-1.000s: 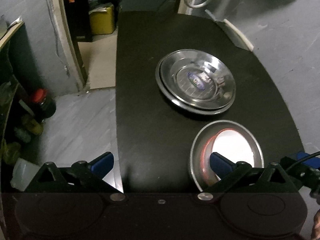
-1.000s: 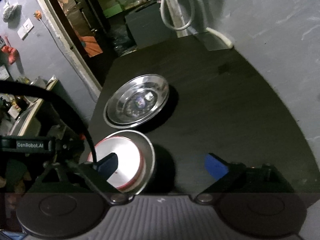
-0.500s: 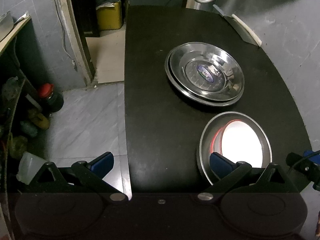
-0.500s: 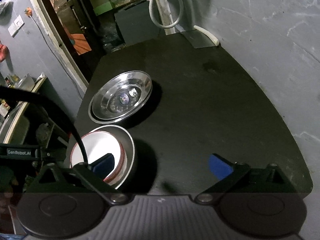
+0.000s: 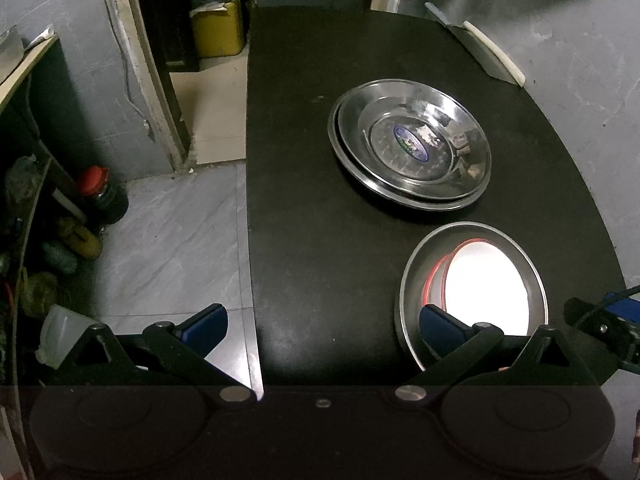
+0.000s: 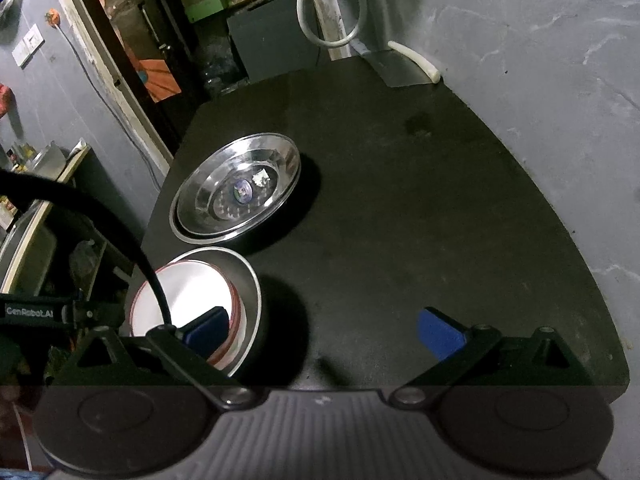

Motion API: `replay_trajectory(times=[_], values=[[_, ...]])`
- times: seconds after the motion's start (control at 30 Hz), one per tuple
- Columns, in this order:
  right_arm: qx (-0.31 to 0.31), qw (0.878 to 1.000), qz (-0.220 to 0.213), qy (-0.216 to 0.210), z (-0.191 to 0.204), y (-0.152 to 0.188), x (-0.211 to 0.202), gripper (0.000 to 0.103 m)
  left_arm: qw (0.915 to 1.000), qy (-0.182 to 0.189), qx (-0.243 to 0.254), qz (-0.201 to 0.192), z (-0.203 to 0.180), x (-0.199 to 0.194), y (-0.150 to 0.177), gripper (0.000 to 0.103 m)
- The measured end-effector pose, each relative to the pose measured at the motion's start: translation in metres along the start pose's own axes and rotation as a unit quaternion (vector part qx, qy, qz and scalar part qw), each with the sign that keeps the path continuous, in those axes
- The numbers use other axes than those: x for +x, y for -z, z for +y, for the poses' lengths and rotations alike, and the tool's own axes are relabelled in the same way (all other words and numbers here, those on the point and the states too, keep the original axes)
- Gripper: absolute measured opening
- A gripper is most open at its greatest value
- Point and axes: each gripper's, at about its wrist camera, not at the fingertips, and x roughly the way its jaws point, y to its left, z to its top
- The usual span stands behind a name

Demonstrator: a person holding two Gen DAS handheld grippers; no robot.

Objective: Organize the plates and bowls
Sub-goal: 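Move the left tool to the steel bowl rim and close on it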

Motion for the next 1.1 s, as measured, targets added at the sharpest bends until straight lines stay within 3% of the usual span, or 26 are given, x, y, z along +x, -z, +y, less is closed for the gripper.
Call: replay_trajectory(times=[0.83,1.1], values=[[0.000,0.998,0.055,0.013,-0.001,-0.003,0.028,0.103,0.9984,-0.007,0.040,0.039,-0.006,0.024,-0.005,0.102],[-0.027,0.996,0.080,0.027,0.009,-0.002,0.038,0.103,0.9976,-0.006,0.057,0.039,-0.009,0.029,-0.005,0.102]])
